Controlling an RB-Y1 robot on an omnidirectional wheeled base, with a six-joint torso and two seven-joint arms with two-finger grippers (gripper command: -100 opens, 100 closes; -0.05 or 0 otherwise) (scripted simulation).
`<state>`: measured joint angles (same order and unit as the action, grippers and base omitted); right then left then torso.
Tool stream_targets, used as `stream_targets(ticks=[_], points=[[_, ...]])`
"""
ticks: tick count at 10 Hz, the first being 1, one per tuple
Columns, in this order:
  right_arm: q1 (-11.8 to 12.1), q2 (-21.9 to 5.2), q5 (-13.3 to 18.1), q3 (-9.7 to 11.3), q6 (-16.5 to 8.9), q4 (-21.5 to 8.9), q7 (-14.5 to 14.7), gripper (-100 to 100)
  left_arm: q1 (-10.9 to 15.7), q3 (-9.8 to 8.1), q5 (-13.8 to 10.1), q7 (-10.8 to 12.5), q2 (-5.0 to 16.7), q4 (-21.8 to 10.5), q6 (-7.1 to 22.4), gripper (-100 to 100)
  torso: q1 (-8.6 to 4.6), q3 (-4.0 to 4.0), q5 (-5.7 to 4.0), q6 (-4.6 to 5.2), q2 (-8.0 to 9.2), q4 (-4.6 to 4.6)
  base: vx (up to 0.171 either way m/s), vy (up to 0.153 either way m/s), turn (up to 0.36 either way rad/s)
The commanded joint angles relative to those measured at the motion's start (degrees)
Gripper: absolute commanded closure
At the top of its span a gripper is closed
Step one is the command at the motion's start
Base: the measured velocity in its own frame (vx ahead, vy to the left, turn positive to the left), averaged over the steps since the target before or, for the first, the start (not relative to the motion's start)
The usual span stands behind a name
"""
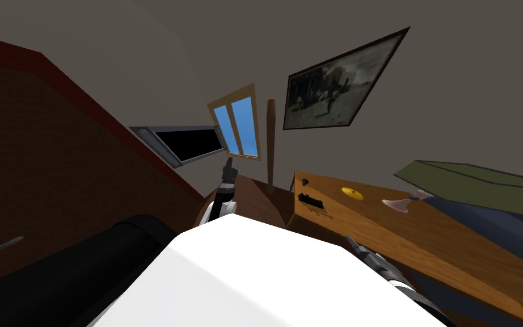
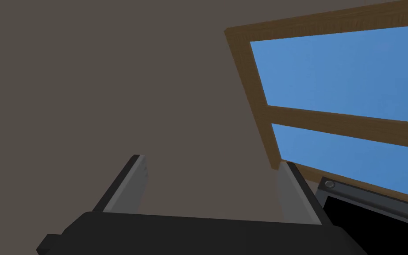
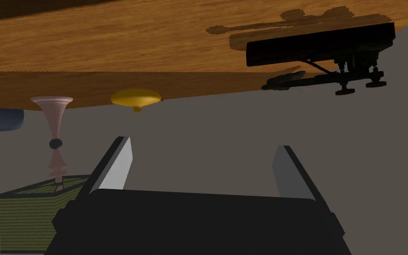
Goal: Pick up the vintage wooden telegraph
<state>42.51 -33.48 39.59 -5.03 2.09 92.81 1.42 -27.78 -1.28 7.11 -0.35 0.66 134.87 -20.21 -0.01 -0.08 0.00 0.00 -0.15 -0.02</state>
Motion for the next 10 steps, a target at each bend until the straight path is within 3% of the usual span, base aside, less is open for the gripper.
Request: stream_targets(ticks=[1, 2, 3, 4, 5, 6, 7, 10], points=[[1.12, -0.48, 2.62, 0.41, -1.59, -0.02, 0.11, -100, 0.00, 0.00, 0.00, 0.00, 0.00, 0.00, 0.00, 0, 0.00, 0.00, 0.00, 0.00, 0.00, 0.00, 0.008, 0.006, 0.129], [1.92, -2.13, 4.44, 0.63, -3.01, -2.60, 0.04, -100, -0.01, -0.01, 0.00, 0.00, 0.00, 0.00, 0.00, 0, 0.01, 0.00, 0.00, 0.07, 0.00, 0.00, 0.013, 0.020, 0.260], [1.92, -2.13, 5.78, 0.63, -3.01, -2.60, 0.04, -100, 0.00, 0.00, 0.00, 0.00, 0.00, 0.00, 0.00, 0, 0.03, -0.01, 0.00, 0.02, -0.02, 0.00, 0.012, 0.013, 0.160], [2.70, -3.74, 8.07, 0.90, -4.29, -5.17, -0.03, -100, -0.01, -0.01, 0.00, 0.00, 0.00, 0.00, 0.00, 0, 0.03, -0.01, 0.01, 0.06, -0.02, -0.01, 0.016, 0.025, 0.267], [2.70, -3.74, 8.91, 0.90, -4.29, -5.17, -0.03, -100, -0.01, 0.00, 0.00, 0.00, 0.00, 0.00, 0.00, 0, 0.05, -0.02, 0.01, 0.01, -0.04, -0.01, 0.014, 0.017, 0.164], [3.45, -5.29, 11.22, 1.22, -5.45, -7.68, -0.11, -100, -0.01, -0.01, 0.00, 0.00, 0.00, 0.00, 0.00, 0, 0.04, -0.02, 0.01, 0.07, -0.03, -0.01, -0.019, 0.012, 0.215], [3.45, -5.29, 11.98, 1.22, -5.45, -7.68, -0.11, -100, 0.00, 0.00, 0.00, 0.00, 0.00, 0.00, 0.00, 0, 0.03, 0.03, 0.01, 0.03, 0.06, 0.01, 0.003, 0.016, 0.182], [4.85, -8.18, 17.24, 2.02, -7.32, -12.55, -0.30, -100, -0.02, -0.01, 0.00, 0.00, 0.00, 0.00, 0.00, 0, 0.10, -0.13, 0.02, 0.06, -0.23, -0.05, 0.064, 0.040, 0.258]])
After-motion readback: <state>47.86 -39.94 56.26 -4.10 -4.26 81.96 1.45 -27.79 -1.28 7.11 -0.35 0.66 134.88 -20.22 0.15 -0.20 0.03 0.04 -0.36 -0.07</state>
